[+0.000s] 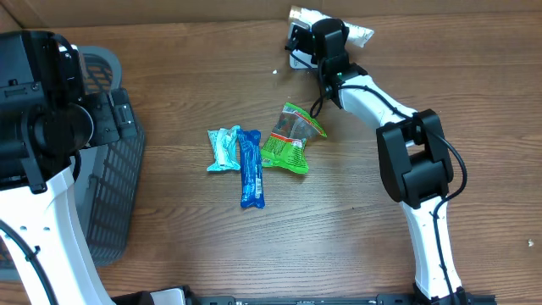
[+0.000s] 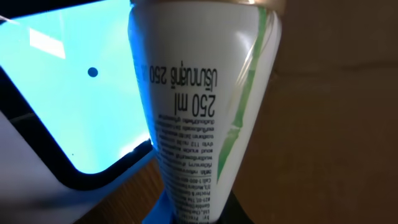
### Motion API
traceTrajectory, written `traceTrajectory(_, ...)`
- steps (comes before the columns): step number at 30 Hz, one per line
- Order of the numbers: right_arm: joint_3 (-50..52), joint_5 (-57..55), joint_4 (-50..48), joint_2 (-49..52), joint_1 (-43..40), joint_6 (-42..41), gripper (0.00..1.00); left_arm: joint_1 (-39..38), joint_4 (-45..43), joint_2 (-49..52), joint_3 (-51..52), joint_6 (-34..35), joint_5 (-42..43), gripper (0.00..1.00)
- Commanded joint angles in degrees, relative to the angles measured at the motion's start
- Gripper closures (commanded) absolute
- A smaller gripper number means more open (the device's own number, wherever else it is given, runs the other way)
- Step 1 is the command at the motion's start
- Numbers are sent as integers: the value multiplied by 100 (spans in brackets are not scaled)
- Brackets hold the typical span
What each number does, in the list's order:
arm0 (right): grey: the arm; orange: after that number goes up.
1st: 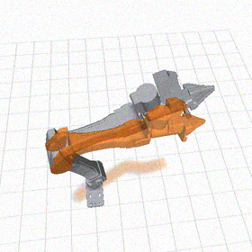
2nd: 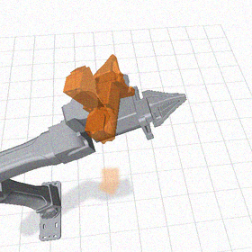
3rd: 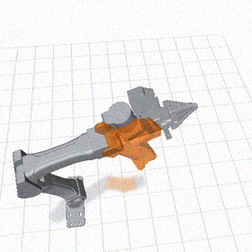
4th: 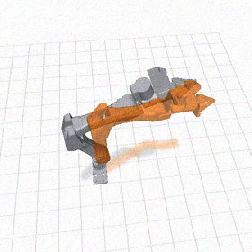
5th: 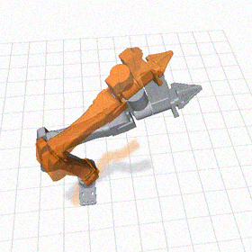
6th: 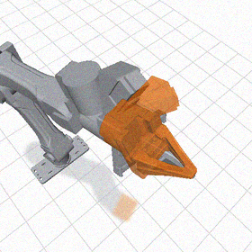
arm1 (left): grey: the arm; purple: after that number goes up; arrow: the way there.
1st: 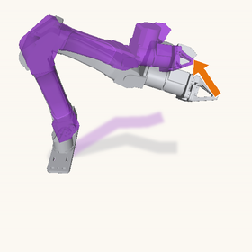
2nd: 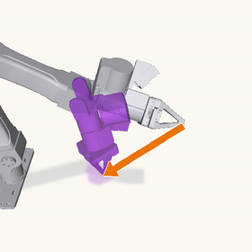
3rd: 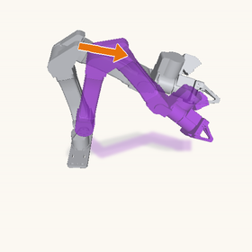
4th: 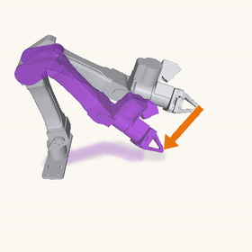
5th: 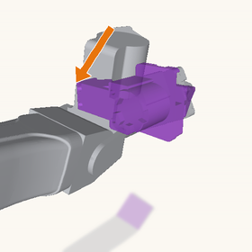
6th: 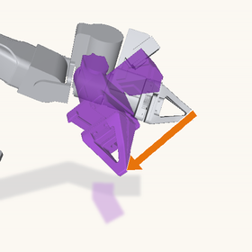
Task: Scan the item barcode
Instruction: 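Carry the tube up to the white scanner and hold it there, then move the tube right and set it down on the table's right edge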
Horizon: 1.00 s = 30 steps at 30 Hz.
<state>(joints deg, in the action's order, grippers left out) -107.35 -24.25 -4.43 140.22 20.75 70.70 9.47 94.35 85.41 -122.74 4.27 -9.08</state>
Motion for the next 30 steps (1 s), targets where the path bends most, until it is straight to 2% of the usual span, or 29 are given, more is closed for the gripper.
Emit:
traceTrajectory(1,-138,-76,-136,-114,-44,-37,96,26,-7,13,-105,-61,-33,0)
traceTrajectory(8,-138,-321,116,-619,107,-229,96,26,-7,13,-105,-61,-33,0)
traceTrajectory(12,-138,-313,1047,-1438,162,-1038,96,26,-7,13,-105,-61,-33,0)
traceTrajectory(15,-138,-308,2098,-2267,168,-2151,96,26,-7,13,-105,-61,-33,0)
traceTrajectory(17,-138,-245,2859,-2813,168,-3200,96,26,-7,13,-105,-61,-33,1)
traceTrajectory(22,-138,704,4887,-4041,-205,-7377,96,26,-7,20,-105,-61,-33,0)
traceTrajectory(24,-138,1228,5737,-4323,-566,-8526,96,26,-7,31,-105,-61,-33,0)
traceTrajectory(27,-136,1823,6782,-4411,-1187,-9206,96,26,-7,35,-105,-61,-33,0)
traceTrajectory(30,109,2225,7272,-4310,-1786,-9847,96,24,-7,35,-105,-61,-33,0)
